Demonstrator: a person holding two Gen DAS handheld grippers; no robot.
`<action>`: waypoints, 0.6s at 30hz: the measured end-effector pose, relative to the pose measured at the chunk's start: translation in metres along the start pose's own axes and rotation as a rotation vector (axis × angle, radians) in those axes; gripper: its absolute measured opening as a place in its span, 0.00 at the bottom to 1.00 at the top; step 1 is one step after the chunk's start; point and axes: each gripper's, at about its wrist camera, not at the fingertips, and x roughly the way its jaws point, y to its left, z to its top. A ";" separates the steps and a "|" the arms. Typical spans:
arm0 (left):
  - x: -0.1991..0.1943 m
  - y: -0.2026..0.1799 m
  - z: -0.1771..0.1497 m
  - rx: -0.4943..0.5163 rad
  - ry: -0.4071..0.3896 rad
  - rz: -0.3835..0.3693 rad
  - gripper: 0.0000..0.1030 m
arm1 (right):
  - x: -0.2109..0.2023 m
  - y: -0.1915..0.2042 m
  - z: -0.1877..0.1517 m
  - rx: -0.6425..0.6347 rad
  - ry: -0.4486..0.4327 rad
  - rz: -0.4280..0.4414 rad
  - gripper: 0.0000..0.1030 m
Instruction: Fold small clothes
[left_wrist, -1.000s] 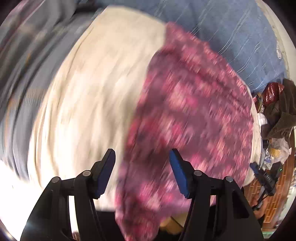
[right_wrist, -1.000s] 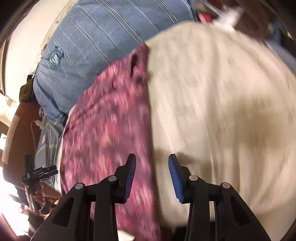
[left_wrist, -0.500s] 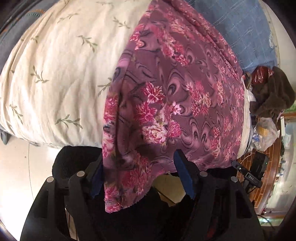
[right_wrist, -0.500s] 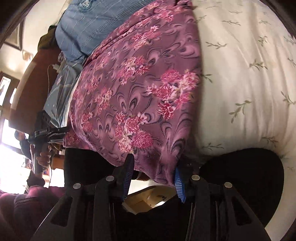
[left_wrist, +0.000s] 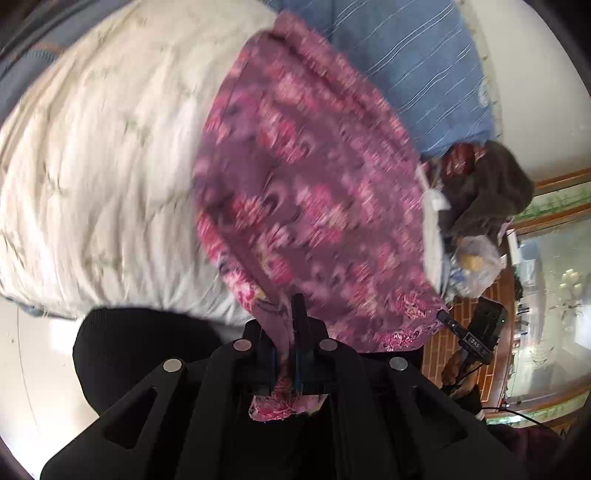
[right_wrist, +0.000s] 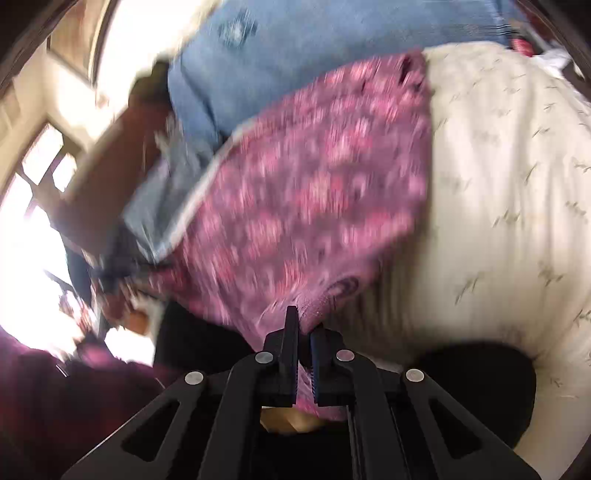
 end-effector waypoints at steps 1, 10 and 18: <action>-0.005 -0.003 0.006 0.005 -0.023 -0.011 0.04 | -0.006 -0.002 0.007 0.033 -0.043 0.026 0.05; -0.001 -0.007 0.096 -0.070 -0.173 0.039 0.04 | -0.002 -0.059 0.090 0.283 -0.270 0.074 0.05; 0.015 0.010 0.104 -0.154 -0.126 0.037 0.16 | 0.021 -0.075 0.087 0.408 -0.200 -0.008 0.35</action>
